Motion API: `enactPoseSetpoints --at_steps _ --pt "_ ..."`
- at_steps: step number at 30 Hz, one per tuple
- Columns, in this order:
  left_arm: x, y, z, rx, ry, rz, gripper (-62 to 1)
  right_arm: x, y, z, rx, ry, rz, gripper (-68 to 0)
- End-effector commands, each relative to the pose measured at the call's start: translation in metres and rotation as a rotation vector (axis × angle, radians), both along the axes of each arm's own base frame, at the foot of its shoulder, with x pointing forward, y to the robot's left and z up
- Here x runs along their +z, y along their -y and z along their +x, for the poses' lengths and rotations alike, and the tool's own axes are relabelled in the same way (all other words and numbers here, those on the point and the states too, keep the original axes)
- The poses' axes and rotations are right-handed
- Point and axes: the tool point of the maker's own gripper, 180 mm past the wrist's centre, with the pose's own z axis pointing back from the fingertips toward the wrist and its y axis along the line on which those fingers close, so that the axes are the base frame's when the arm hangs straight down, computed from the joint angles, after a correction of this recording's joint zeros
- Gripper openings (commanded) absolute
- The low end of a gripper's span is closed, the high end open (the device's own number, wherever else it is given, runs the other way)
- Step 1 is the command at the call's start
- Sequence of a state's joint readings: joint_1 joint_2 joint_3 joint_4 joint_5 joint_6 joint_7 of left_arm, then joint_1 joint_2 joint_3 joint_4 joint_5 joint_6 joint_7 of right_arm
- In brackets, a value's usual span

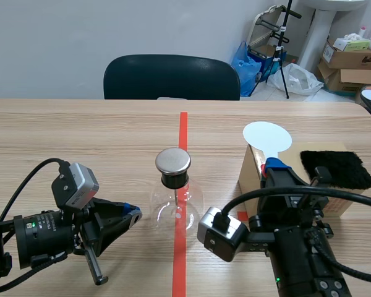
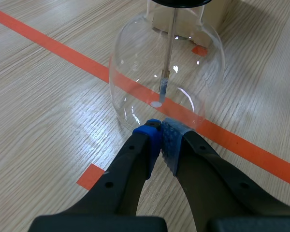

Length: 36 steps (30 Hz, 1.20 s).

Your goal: Do the electroscope experiment

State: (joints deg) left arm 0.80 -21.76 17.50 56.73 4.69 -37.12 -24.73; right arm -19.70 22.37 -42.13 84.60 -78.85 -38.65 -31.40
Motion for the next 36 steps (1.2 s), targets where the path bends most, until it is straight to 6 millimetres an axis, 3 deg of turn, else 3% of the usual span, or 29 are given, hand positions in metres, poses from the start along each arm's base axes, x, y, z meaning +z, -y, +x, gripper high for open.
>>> enactPoseSetpoints --at_steps 1,21,28,36 --pt "0.01 0.003 0.004 0.003 0.028 -0.03 -58.2 0.008 0.001 0.004 -0.002 0.031 0.007 -66.5" --pt "0.01 0.004 0.004 0.003 0.028 -0.03 -58.2 0.01 -0.002 0.003 0.012 0.047 -0.007 -66.4" --pt "0.01 0.004 0.005 0.003 0.028 -0.03 -58.2 0.027 0.0 0.0 0.006 0.142 0.021 -66.4" --pt "0.01 0.004 0.005 0.003 0.029 -0.031 -58.2 0.013 0.015 -0.011 0.0 0.086 -0.014 -66.4"
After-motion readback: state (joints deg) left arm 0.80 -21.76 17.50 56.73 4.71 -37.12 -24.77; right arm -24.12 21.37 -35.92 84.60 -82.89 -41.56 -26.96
